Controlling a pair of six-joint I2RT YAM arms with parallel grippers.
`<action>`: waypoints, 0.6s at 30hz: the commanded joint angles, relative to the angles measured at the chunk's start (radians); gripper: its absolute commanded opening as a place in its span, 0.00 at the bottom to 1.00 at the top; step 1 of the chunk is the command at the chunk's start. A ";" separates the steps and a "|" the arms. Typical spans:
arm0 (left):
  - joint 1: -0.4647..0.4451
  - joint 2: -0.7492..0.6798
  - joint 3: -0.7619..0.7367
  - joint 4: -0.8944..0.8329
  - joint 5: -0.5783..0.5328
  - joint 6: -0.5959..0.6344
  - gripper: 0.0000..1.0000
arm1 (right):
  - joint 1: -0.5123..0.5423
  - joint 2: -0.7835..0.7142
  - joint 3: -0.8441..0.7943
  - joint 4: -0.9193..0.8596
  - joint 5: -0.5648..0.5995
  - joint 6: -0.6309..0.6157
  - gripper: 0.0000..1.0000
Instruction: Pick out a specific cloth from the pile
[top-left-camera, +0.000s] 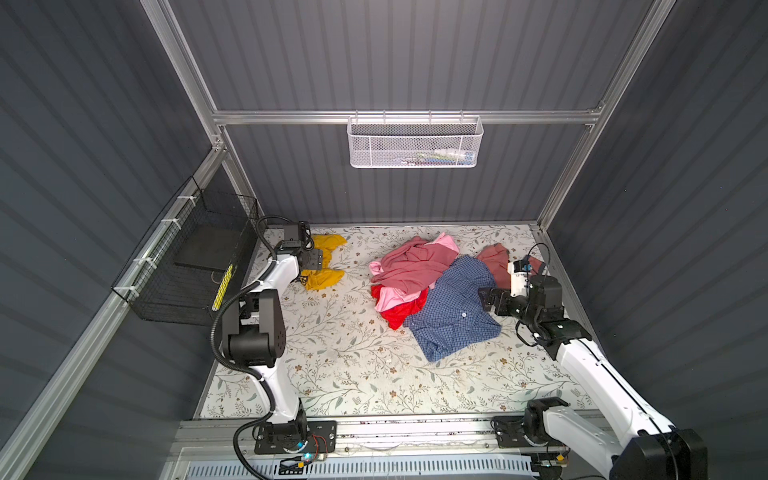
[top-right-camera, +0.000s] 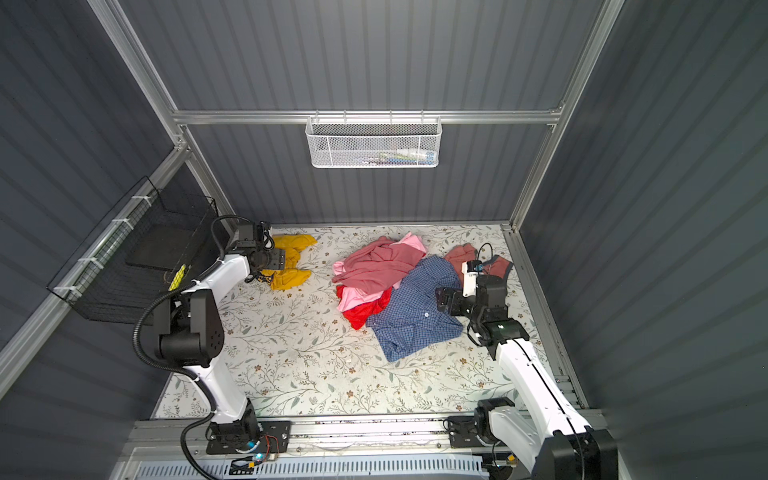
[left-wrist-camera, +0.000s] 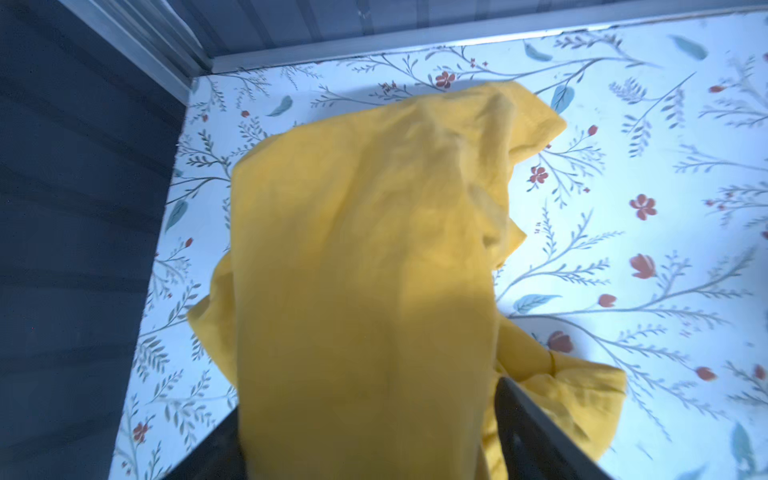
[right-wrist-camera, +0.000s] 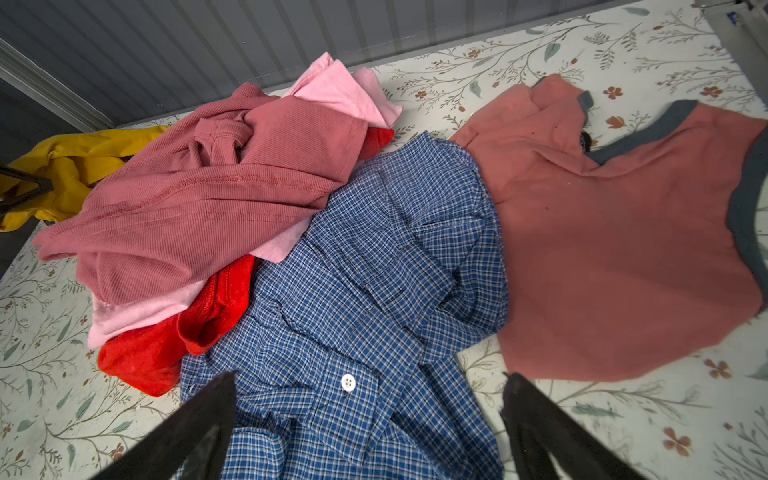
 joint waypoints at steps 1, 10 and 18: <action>0.005 -0.047 -0.031 0.021 0.008 -0.048 0.85 | -0.004 -0.008 0.030 0.005 0.028 -0.034 0.99; 0.005 -0.184 -0.135 0.010 -0.041 -0.128 0.90 | -0.012 -0.020 0.050 -0.006 0.052 -0.063 0.99; 0.005 -0.243 -0.176 0.006 0.041 -0.183 0.89 | -0.016 -0.018 0.053 -0.003 0.051 -0.065 0.99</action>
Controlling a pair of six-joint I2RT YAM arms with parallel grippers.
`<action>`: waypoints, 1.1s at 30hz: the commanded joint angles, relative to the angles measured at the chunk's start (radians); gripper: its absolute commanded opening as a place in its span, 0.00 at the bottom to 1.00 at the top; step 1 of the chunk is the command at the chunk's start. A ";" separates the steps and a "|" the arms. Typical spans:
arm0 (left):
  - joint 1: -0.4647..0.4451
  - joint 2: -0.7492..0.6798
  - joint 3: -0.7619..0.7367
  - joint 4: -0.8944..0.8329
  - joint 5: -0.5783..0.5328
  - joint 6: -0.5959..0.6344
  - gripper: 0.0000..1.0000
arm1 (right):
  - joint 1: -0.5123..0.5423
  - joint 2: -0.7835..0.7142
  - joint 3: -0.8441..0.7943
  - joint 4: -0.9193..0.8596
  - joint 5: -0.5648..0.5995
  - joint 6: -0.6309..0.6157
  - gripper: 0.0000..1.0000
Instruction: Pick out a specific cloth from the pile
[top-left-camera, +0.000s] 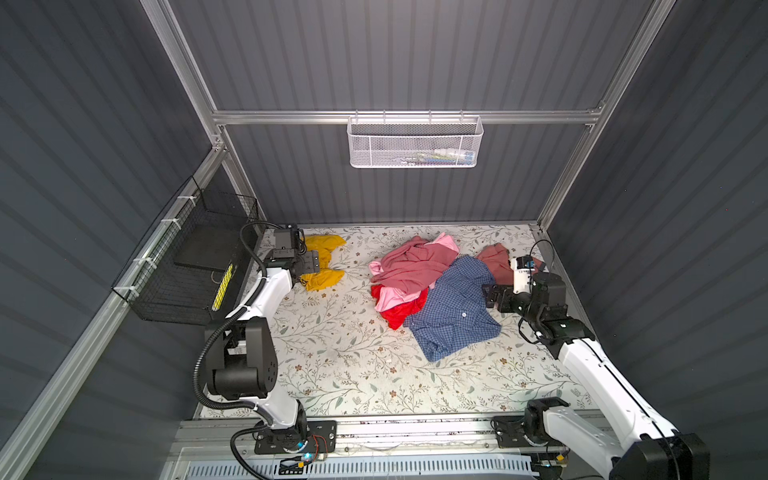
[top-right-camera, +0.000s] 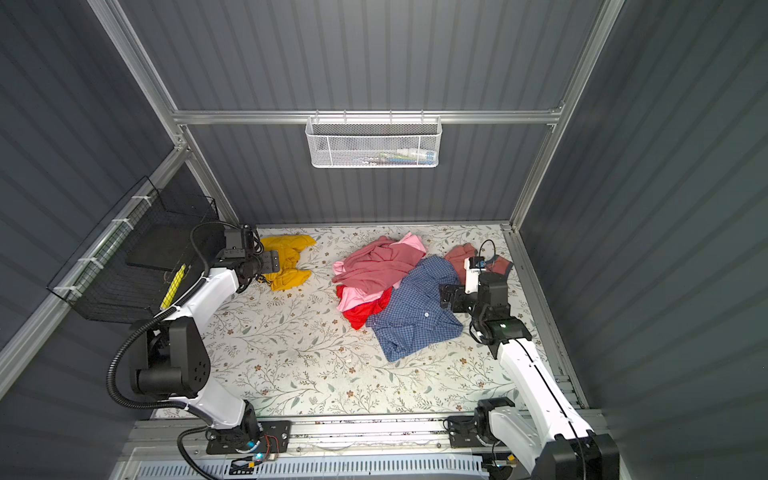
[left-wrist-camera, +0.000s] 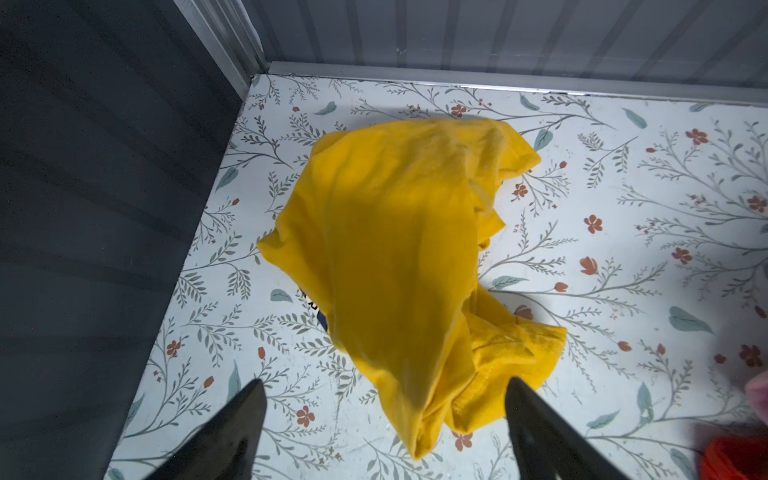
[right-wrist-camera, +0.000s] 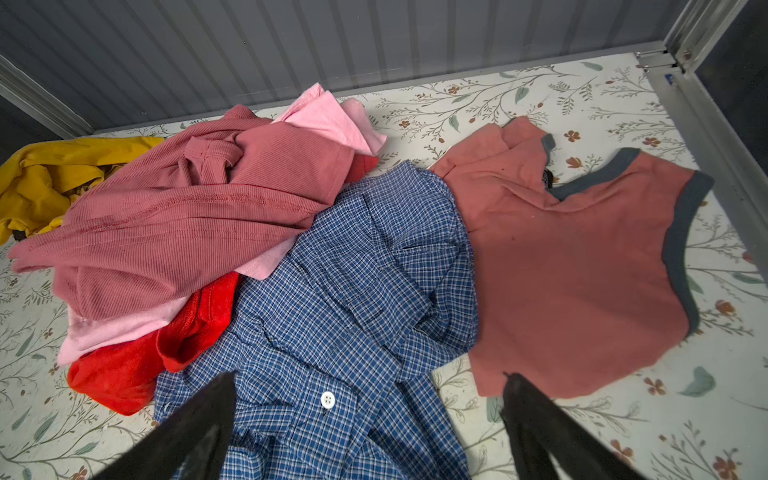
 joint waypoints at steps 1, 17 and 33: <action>0.005 -0.038 -0.026 0.001 0.066 -0.055 0.89 | -0.004 -0.008 0.023 0.000 0.011 -0.015 0.99; 0.005 0.282 0.134 0.116 0.323 -0.053 0.75 | -0.006 0.001 0.004 0.019 0.014 0.006 0.99; 0.005 0.549 0.301 -0.067 0.327 -0.063 0.66 | -0.006 0.037 0.016 0.021 -0.002 0.013 0.99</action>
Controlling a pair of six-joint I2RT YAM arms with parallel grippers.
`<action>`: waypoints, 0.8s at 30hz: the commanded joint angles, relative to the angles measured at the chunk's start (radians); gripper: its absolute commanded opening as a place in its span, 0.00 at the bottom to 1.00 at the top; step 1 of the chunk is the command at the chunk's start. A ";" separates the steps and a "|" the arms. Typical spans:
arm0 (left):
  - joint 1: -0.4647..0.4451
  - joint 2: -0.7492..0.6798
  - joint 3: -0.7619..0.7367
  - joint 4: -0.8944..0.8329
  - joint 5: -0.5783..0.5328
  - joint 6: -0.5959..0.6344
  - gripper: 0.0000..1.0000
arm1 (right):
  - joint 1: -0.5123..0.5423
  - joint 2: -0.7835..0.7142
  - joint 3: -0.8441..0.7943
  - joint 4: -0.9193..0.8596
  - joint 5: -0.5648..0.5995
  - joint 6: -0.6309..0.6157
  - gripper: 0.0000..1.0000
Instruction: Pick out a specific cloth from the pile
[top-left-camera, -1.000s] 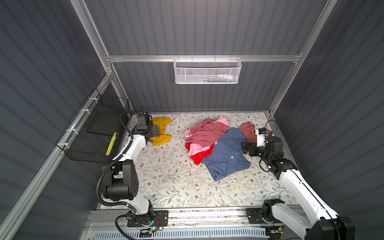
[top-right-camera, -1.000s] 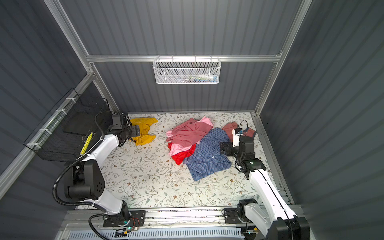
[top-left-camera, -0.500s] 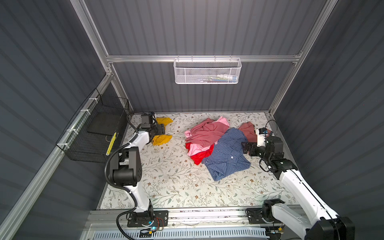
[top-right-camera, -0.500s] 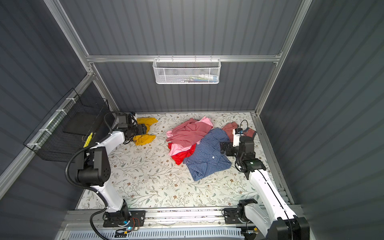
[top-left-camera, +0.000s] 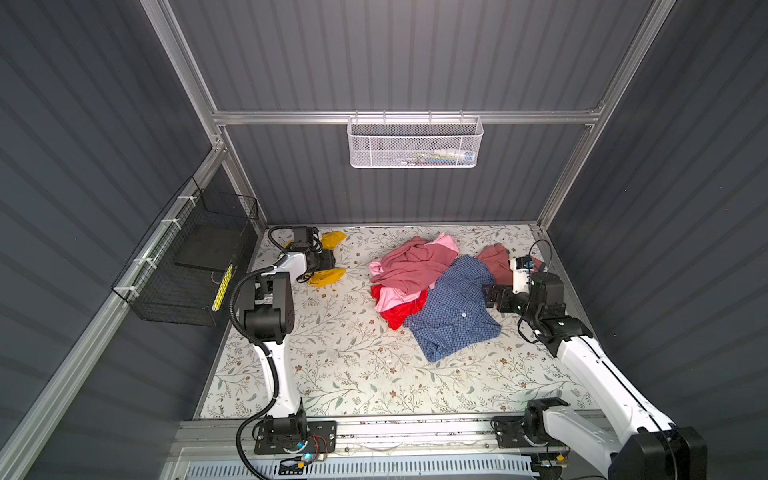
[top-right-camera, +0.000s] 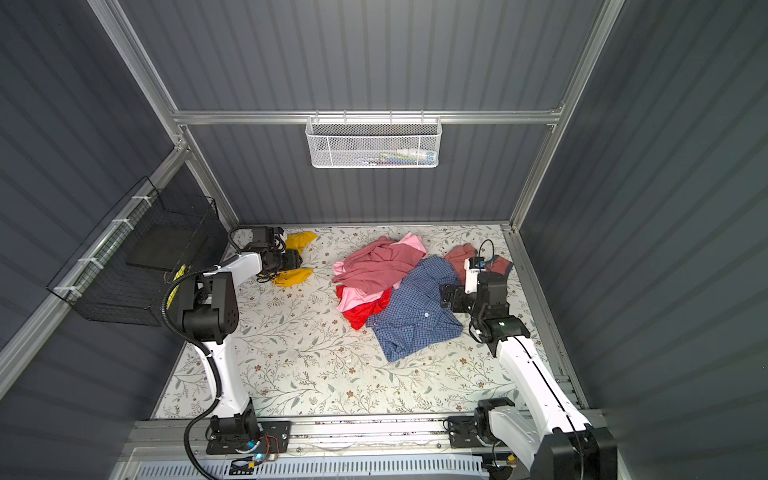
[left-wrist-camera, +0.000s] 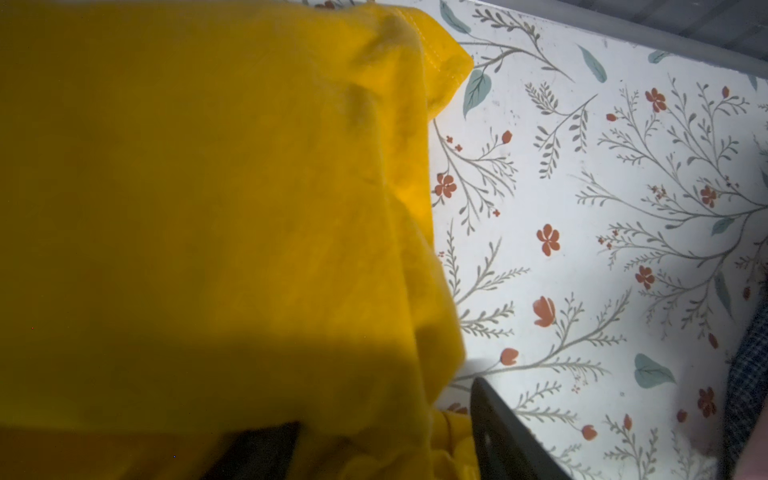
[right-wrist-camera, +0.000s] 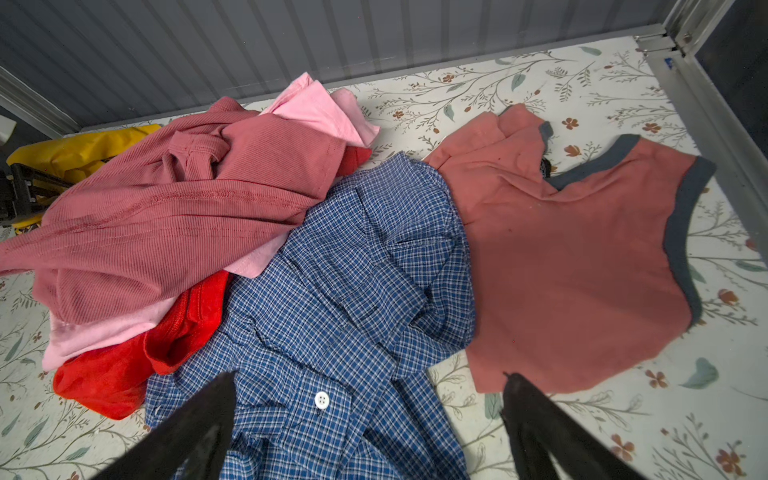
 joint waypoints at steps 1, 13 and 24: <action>0.005 0.045 -0.004 -0.098 0.007 0.003 0.67 | -0.003 0.006 0.015 0.017 -0.007 0.001 0.99; 0.005 -0.252 -0.170 -0.058 -0.091 -0.029 0.82 | -0.003 0.021 0.005 0.040 0.006 -0.020 0.99; -0.009 -0.618 -0.509 0.130 -0.197 -0.072 0.95 | -0.008 0.020 -0.140 0.321 0.177 -0.074 0.99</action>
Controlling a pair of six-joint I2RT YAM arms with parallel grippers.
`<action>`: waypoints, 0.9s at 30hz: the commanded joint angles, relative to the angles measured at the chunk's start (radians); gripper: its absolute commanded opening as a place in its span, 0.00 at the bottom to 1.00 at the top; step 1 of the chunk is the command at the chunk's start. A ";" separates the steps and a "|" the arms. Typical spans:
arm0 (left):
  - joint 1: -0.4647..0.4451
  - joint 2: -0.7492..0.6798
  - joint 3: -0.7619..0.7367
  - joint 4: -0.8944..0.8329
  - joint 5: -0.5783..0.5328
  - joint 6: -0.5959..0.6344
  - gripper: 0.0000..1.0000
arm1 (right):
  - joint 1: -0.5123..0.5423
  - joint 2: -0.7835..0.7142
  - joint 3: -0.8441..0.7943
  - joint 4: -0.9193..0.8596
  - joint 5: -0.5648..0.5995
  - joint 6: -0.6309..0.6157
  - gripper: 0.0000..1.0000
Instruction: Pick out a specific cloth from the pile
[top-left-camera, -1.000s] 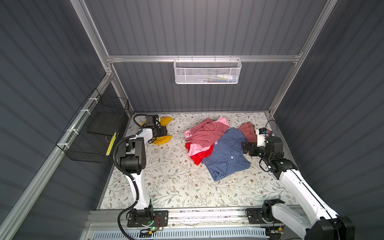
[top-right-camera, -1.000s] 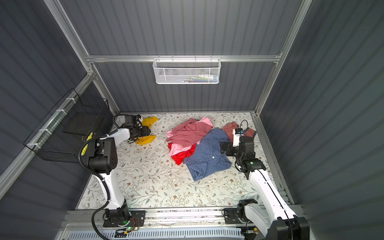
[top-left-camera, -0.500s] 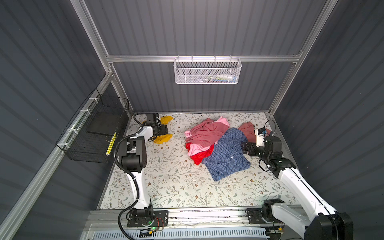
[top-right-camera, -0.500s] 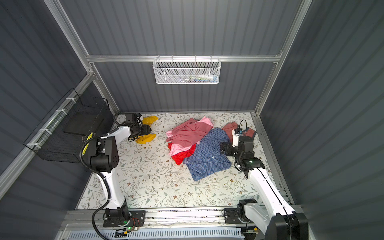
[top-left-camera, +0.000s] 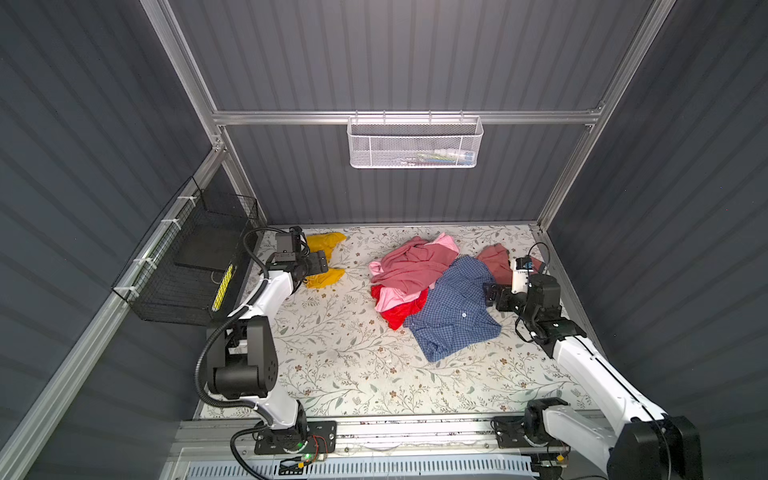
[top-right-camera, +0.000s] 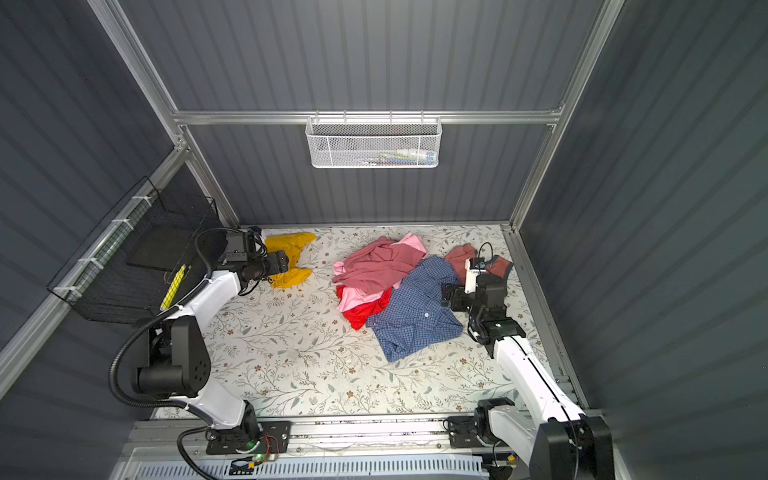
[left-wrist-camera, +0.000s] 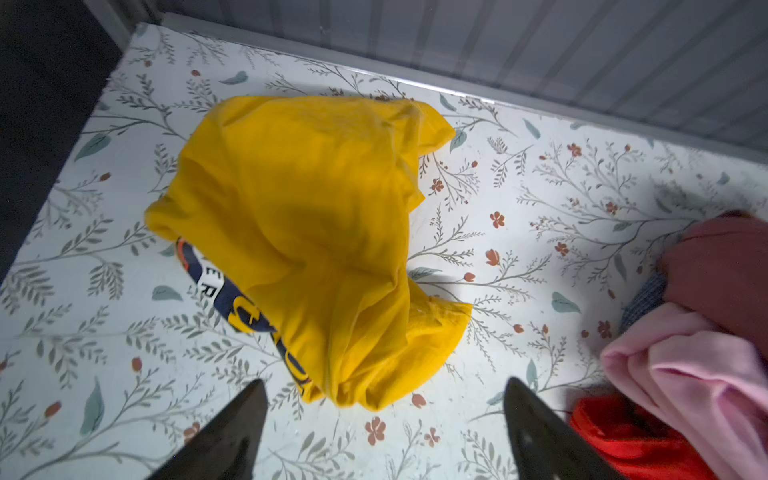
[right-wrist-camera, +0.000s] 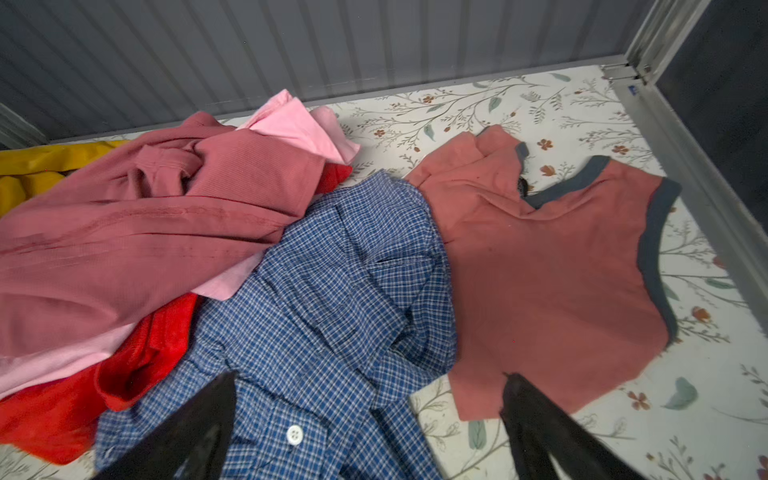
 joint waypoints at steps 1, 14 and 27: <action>-0.006 -0.102 -0.152 0.115 -0.064 -0.022 0.96 | -0.007 -0.009 -0.076 0.191 0.108 -0.063 0.99; -0.007 -0.128 -0.466 0.512 -0.198 0.037 1.00 | -0.061 0.243 -0.284 0.835 0.232 -0.168 0.99; -0.006 0.119 -0.778 1.316 -0.187 0.109 1.00 | -0.118 0.427 -0.274 0.988 0.114 -0.128 0.99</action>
